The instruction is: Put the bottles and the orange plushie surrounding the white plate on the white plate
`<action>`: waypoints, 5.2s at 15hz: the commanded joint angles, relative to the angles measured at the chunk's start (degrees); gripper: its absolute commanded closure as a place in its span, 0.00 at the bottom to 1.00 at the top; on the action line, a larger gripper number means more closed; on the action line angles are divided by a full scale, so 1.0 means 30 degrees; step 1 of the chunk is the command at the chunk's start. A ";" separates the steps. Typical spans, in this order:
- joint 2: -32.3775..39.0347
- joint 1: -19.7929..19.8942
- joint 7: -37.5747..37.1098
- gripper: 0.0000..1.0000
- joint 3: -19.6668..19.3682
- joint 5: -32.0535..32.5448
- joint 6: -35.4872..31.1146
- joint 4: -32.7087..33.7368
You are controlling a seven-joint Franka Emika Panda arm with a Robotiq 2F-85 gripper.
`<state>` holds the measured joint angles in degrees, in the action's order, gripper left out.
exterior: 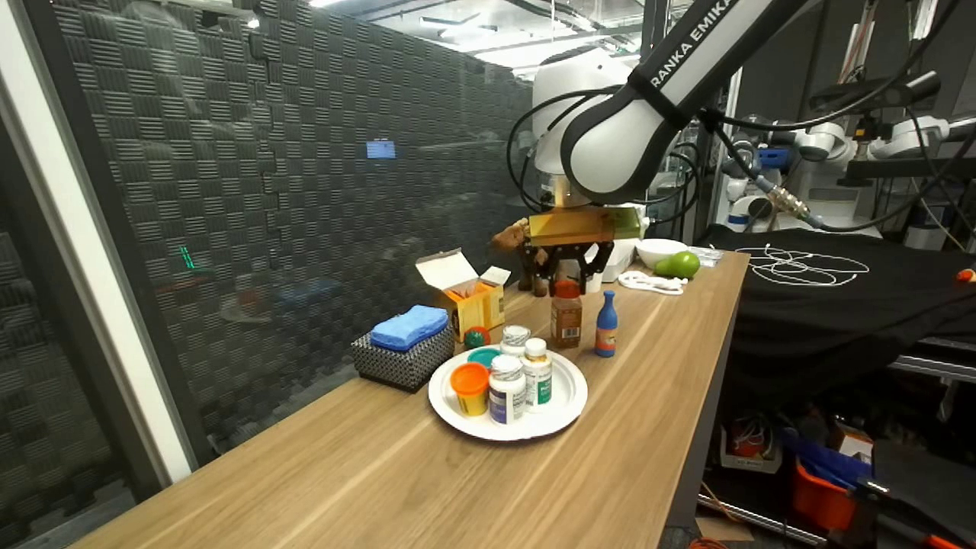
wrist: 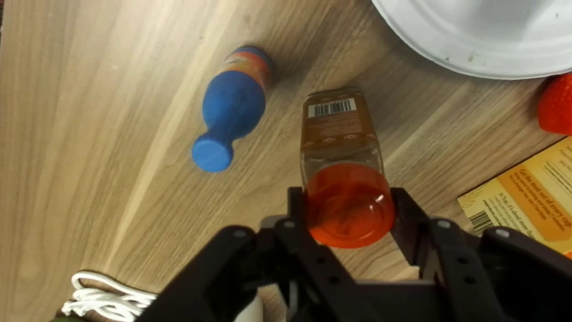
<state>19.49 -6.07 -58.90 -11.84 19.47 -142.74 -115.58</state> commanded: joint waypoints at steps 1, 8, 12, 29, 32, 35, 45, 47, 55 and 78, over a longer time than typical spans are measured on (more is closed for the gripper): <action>-0.0292 -0.0166 -0.0664 0.75 0.0071 0.0127 0.0935 0.0635; -0.0928 -0.1007 -0.2342 0.75 0.0207 0.1097 0.1630 0.0749; -0.1606 -0.1355 -0.4140 0.75 0.0386 0.2487 0.1897 0.0222; -0.1901 -0.1458 -0.5487 0.76 0.2219 0.2376 0.1671 -0.0893; -0.1787 -0.1507 -0.5684 0.76 0.2394 0.2404 0.1604 -0.0982; -0.1546 -0.1395 -0.5618 0.76 0.2570 0.2068 0.1499 -0.0868; -0.0995 -0.1380 -0.5407 0.76 0.2898 0.1644 0.1310 -0.0598; -0.0897 -0.1400 -0.5393 0.76 0.2993 0.1546 0.1279 -0.0565; -0.0695 -0.1398 -0.5316 0.50 0.3030 0.1252 0.1342 -0.0530; -0.0792 0.0212 0.5696 0.00 0.3186 -0.1315 0.1921 0.1887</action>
<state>16.15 -7.18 -49.32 -2.78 18.51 -137.53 -112.54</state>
